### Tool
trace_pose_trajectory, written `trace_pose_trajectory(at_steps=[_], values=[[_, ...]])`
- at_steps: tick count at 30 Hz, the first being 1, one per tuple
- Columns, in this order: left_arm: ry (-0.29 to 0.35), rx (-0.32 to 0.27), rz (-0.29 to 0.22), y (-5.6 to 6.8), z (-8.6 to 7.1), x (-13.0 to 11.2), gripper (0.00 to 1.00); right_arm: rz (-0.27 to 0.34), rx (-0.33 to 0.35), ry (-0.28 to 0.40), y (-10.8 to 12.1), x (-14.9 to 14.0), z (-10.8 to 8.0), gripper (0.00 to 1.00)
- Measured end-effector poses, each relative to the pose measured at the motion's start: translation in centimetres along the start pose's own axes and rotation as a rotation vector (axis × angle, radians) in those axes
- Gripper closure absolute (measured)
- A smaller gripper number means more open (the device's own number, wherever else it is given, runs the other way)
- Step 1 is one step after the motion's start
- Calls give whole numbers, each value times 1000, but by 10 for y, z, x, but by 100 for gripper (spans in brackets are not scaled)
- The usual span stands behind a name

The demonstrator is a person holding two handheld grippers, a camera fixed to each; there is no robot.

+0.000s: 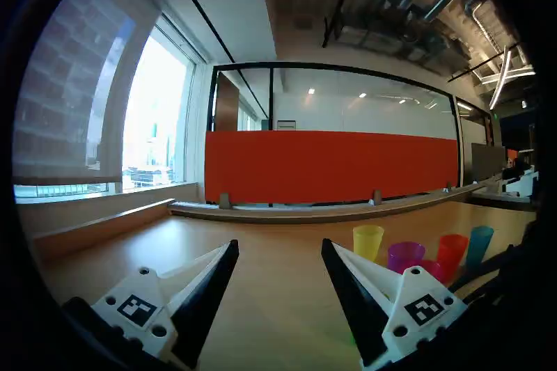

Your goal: Pour water

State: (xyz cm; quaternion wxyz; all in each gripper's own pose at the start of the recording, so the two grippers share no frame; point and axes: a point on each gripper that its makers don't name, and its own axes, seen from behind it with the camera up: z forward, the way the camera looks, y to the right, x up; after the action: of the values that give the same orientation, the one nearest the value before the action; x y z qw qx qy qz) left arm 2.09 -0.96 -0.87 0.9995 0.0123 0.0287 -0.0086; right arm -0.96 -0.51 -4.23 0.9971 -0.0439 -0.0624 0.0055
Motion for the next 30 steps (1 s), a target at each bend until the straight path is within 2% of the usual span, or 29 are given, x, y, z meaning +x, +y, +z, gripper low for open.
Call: trace_pose_trajectory(at_steps=[20,30], values=[[-48,-14,14,7,5,-23,12,4,-5,11,7,3,-3,5],[-55,-11,15,6,6,-22,12,5,-2,14,7,5,-5,5]])
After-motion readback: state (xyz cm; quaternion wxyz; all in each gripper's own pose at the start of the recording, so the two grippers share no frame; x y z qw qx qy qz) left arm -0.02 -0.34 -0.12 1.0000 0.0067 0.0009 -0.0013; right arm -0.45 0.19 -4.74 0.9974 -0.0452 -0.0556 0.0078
